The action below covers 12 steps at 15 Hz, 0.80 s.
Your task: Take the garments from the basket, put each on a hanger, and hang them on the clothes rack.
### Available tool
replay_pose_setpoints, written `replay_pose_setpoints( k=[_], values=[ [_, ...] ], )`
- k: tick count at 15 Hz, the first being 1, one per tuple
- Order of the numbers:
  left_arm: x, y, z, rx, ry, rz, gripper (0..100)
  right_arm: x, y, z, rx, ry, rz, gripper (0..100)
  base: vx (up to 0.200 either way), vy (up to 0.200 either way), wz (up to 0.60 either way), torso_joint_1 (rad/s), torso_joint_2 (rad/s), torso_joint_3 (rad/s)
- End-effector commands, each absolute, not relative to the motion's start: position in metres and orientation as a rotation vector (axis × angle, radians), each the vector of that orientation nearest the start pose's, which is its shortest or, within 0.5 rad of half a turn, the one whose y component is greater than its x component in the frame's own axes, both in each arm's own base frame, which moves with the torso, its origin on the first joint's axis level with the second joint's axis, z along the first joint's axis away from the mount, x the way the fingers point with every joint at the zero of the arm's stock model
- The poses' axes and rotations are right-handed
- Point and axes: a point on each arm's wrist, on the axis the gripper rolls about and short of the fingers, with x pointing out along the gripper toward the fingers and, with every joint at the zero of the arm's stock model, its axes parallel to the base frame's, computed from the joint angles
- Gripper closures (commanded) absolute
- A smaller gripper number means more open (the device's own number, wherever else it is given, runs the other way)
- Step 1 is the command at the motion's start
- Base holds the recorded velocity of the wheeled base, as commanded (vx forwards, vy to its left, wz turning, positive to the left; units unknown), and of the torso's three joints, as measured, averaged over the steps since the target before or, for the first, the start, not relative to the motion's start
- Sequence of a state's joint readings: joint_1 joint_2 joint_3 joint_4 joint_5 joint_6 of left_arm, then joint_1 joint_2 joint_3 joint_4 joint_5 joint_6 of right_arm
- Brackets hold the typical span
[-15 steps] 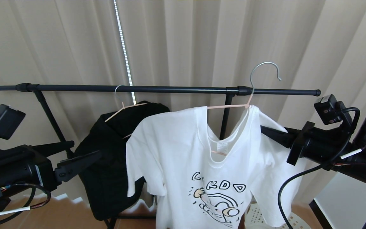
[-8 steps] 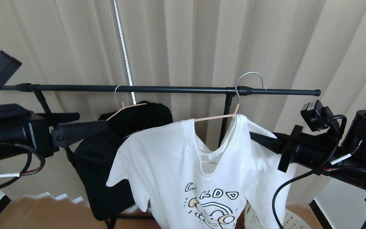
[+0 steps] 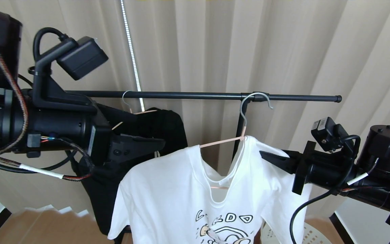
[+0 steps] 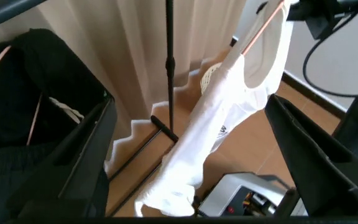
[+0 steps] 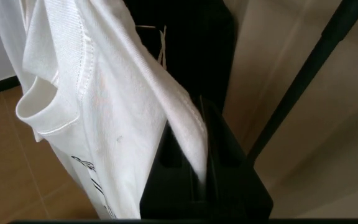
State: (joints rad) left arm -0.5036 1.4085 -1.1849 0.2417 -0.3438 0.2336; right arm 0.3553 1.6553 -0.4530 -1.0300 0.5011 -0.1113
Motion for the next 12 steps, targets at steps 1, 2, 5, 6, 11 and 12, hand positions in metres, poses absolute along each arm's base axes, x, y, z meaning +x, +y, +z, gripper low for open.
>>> replay_pose_setpoints(
  k=[1, 2, 5, 6, 11, 12],
  values=[
    [0.209, -0.137, 0.272, 0.289, 0.425, -0.937, 0, 0.235, 0.102, 0.146, -0.097, 0.128, 0.875, 100, 0.000, 0.000, 0.00, 0.000, 0.00, 0.000],
    [0.210, -0.142, 0.270, 0.302, 0.427, -0.956, 0, 0.234, 0.102, 0.146, -0.101, 0.126, 0.877, 100, 0.000, 0.000, 0.00, 0.000, 0.00, 0.000],
    [0.214, -0.152, 0.264, 0.345, 0.430, -0.993, 0, 0.233, 0.102, 0.146, -0.103, 0.125, 0.877, 100, 0.000, 0.000, 0.00, 0.000, 0.00, 0.000],
    [0.214, -0.153, 0.263, 0.351, 0.430, -0.996, 0, 0.233, 0.102, 0.146, -0.103, 0.125, 0.879, 100, 0.000, 0.000, 0.00, 0.000, 0.00, 0.000],
    [0.213, -0.164, 0.260, 0.374, 0.424, -1.061, 0, 0.232, 0.103, 0.146, -0.103, 0.125, 0.883, 100, 0.000, 0.000, 0.00, 0.000, 0.00, 0.000],
    [0.213, -0.164, 0.260, 0.372, 0.416, -1.100, 0, 0.232, 0.103, 0.146, -0.103, 0.126, 0.885, 100, 0.000, 0.000, 0.00, 0.000, 0.00, 0.000]
  ],
)
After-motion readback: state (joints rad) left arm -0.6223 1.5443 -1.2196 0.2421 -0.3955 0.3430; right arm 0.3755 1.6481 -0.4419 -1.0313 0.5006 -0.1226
